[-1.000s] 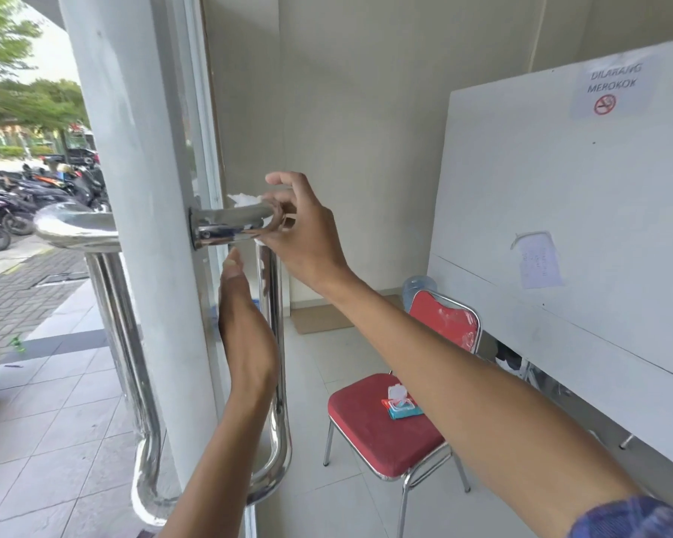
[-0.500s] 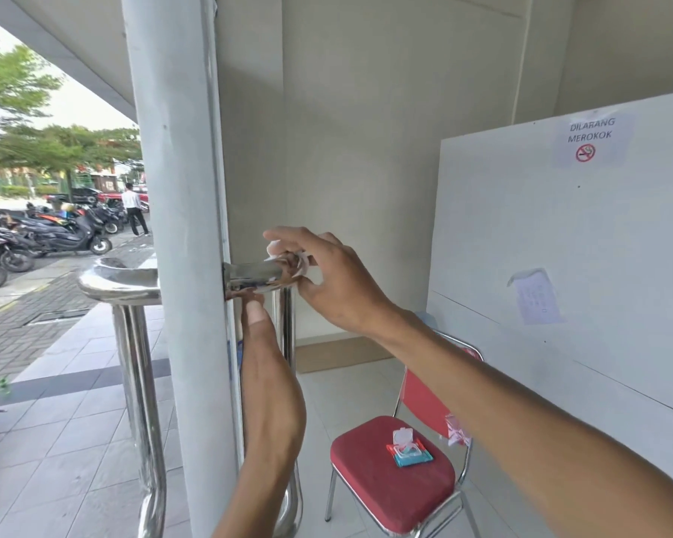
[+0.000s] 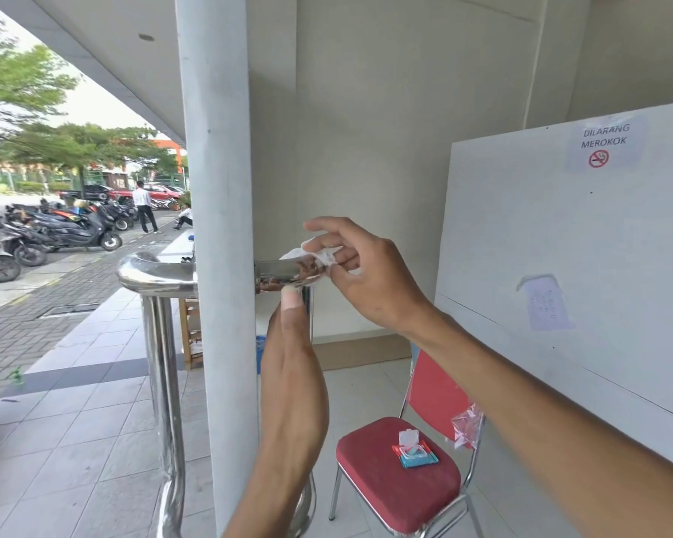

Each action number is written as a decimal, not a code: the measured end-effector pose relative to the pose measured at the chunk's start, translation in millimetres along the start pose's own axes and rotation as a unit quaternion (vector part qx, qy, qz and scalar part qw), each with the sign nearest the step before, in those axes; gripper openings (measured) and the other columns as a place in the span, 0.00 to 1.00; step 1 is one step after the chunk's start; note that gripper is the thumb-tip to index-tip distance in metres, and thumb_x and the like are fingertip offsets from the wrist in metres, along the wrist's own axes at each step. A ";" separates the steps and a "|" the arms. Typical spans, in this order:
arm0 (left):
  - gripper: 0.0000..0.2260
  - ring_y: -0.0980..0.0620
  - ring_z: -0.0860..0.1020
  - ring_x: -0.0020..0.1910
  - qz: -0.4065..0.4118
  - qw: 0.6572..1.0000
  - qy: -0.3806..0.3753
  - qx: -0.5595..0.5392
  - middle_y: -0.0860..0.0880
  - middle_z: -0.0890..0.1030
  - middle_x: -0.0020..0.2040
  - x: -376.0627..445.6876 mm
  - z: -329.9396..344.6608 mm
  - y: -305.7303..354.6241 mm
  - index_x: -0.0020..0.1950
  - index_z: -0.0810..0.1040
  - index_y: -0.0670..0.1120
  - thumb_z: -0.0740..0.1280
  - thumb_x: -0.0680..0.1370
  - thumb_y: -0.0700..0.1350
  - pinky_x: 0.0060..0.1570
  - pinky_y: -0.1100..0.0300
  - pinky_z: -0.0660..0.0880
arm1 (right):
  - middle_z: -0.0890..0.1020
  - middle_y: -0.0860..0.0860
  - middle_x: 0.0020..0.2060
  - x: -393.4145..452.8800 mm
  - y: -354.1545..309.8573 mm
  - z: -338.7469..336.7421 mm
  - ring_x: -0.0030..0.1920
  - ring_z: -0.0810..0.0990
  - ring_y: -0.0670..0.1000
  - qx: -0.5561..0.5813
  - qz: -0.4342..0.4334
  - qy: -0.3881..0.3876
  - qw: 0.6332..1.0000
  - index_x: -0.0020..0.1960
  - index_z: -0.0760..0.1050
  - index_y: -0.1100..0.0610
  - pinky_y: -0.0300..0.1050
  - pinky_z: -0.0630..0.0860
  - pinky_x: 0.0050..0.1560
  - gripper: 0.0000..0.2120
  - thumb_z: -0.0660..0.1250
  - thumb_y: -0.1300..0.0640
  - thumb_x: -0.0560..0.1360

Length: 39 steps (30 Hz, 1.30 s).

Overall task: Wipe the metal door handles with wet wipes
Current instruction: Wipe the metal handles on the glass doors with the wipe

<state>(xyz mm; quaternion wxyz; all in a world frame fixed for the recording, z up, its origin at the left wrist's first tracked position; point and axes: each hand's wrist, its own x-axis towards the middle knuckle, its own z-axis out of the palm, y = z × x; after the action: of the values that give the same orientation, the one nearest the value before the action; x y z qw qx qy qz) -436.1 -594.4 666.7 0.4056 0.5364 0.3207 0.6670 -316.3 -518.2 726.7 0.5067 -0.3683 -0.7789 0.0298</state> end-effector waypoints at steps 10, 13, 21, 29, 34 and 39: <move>0.21 0.65 0.71 0.67 0.013 0.999 -0.030 0.016 0.64 0.77 0.65 -8.5 -26.0 21.1 0.53 0.77 0.68 0.47 0.74 0.70 0.70 0.59 0.62 | 0.87 0.47 0.46 6.2 -21.9 -6.3 0.48 0.84 0.45 0.129 0.059 -0.032 0.989 0.64 0.73 0.51 0.40 0.76 0.54 0.17 0.66 0.66 0.78; 0.21 0.65 0.74 0.65 0.039 0.998 -0.028 0.036 0.64 0.79 0.62 -12.8 -37.6 27.2 0.53 0.79 0.67 0.50 0.73 0.71 0.70 0.57 0.65 | 0.86 0.48 0.44 13.5 -31.2 0.0 0.50 0.84 0.45 0.124 0.075 -0.058 0.988 0.63 0.73 0.52 0.38 0.76 0.56 0.15 0.65 0.65 0.79; 0.22 0.63 0.79 0.58 0.048 0.998 -0.027 0.042 0.57 0.83 0.57 -10.2 -56.2 40.4 0.56 0.82 0.57 0.55 0.76 0.65 0.67 0.54 0.71 | 0.78 0.38 0.39 21.3 -55.8 20.5 0.49 0.77 0.48 -0.066 0.102 -0.143 0.982 0.57 0.78 0.49 0.46 0.72 0.54 0.14 0.55 0.53 0.81; 0.18 0.63 0.80 0.58 0.070 0.996 -0.010 0.049 0.57 0.84 0.57 -7.3 -51.8 46.3 0.48 0.83 0.63 0.55 0.76 0.66 0.66 0.53 0.71 | 0.79 0.59 0.55 9.8 -56.6 17.5 0.59 0.76 0.54 0.078 0.134 -0.139 0.978 0.62 0.70 0.50 0.49 0.70 0.62 0.22 0.55 0.56 0.68; 0.16 0.61 0.79 0.59 0.076 0.996 0.004 0.051 0.57 0.84 0.56 -2.9 -44.2 44.4 0.45 0.83 0.67 0.57 0.74 0.67 0.67 0.52 0.70 | 0.83 0.55 0.54 2.1 -46.2 14.3 0.57 0.81 0.54 0.100 0.086 -0.076 0.988 0.63 0.70 0.51 0.58 0.75 0.63 0.19 0.57 0.68 0.76; 0.14 0.60 0.80 0.57 0.092 0.994 0.028 0.048 0.58 0.84 0.51 -4.8 -37.3 39.7 0.47 0.82 0.68 0.56 0.77 0.66 0.65 0.50 0.72 | 0.86 0.51 0.50 -0.7 -45.6 5.6 0.53 0.83 0.49 0.065 0.035 -0.044 0.996 0.61 0.71 0.52 0.52 0.76 0.59 0.20 0.59 0.72 0.76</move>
<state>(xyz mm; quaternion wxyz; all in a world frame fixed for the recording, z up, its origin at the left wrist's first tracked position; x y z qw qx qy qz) -479.9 -616.9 690.6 0.3075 0.5634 0.3131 0.7000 -345.5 -549.9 742.6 0.4932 -0.3600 -0.7836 0.1145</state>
